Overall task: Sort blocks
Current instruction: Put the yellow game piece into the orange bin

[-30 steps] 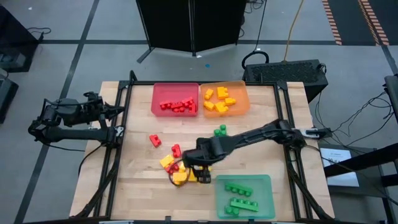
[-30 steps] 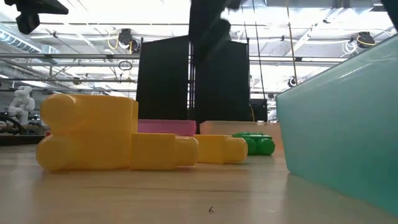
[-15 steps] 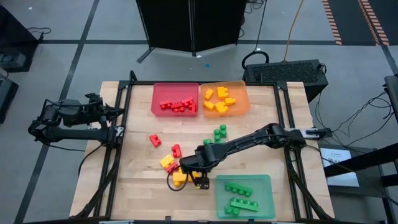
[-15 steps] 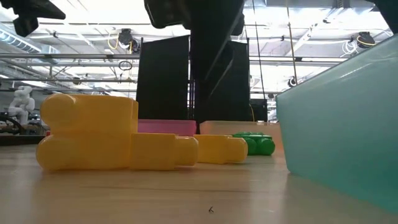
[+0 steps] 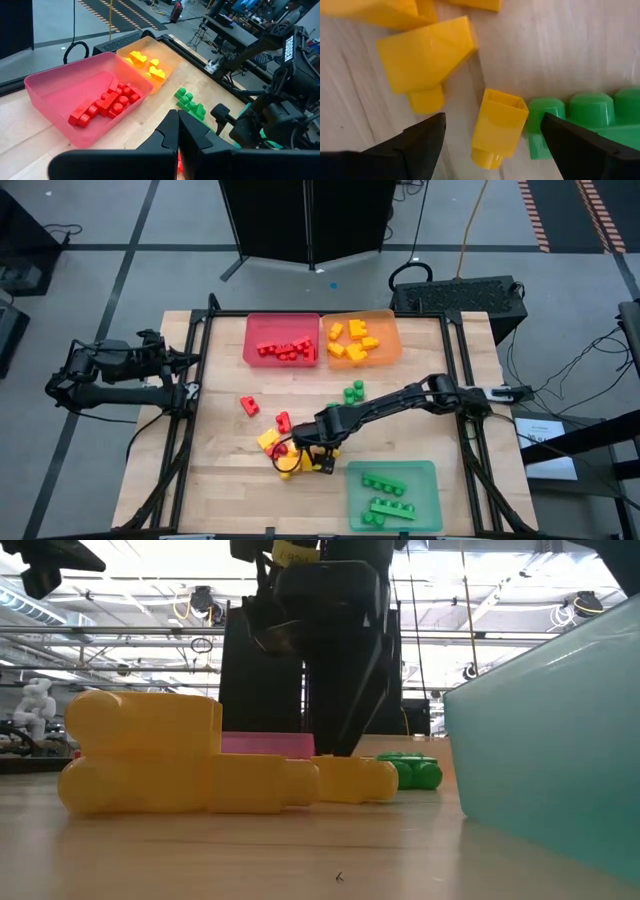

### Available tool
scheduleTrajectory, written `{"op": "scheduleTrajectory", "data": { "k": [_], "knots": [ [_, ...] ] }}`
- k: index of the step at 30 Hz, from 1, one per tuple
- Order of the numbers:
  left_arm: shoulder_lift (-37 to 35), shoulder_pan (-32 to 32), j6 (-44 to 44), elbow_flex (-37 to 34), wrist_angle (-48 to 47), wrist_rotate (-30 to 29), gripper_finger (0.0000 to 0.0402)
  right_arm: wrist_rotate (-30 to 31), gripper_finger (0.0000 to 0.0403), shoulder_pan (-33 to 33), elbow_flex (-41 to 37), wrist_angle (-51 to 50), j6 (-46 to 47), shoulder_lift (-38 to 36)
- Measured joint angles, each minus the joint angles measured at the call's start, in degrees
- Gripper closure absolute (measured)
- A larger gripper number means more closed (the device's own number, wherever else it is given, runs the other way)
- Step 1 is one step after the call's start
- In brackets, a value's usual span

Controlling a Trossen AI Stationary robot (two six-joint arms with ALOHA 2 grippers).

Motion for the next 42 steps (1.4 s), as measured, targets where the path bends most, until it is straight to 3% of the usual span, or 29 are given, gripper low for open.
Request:
{"op": "scheduleTrajectory", "data": {
  "k": [4, 10, 17, 25, 27, 30, 33, 39, 42],
  "knots": [
    [0.0, 0.0, 0.0, 0.0, 0.0, 0.0, 0.0400, 1.9, 0.0096, 0.1, -1.9, 2.3, 2.6, -0.3],
    [0.0, 0.0, 0.1, 0.0, 0.0, -0.1, 0.0400, 7.3, 0.0160, 0.0, -2.2, 3.3, 2.9, -0.2],
    [0.0, 0.0, 0.1, 0.0, 0.0, -0.3, 0.0400, 7.9, 0.0229, -0.1, -2.3, 3.6, 2.8, 0.0],
    [0.0, 0.0, 0.1, 0.0, 0.0, -0.4, 0.0400, 6.9, 0.0378, -2.1, 0.7, 2.1, -1.1, 0.3],
    [0.0, 0.0, 0.1, 0.0, 0.0, -0.5, 0.0400, 7.1, 0.0396, -3.1, 3.2, -0.2, -4.1, 0.1],
    [0.0, 0.0, 0.1, 0.0, 0.0, -0.5, 0.0400, 6.6, 0.0375, -4.3, 7.6, -4.6, -9.3, 0.3],
    [0.0, 0.0, 0.1, 0.0, 0.0, -0.6, 0.0400, 0.9, 0.0335, -5.1, 14.3, -9.3, -15.8, 0.2],
    [0.0, 0.0, 0.1, 0.0, -0.8, -0.6, 0.0400, -1.5, 0.0219, -2.4, 19.6, -22.5, -35.6, 0.1],
    [0.0, 0.0, 0.1, 0.0, -1.4, -0.6, 0.0400, -1.5, 0.0158, -1.3, 19.3, -23.1, -39.5, 0.8]
  ]
}}
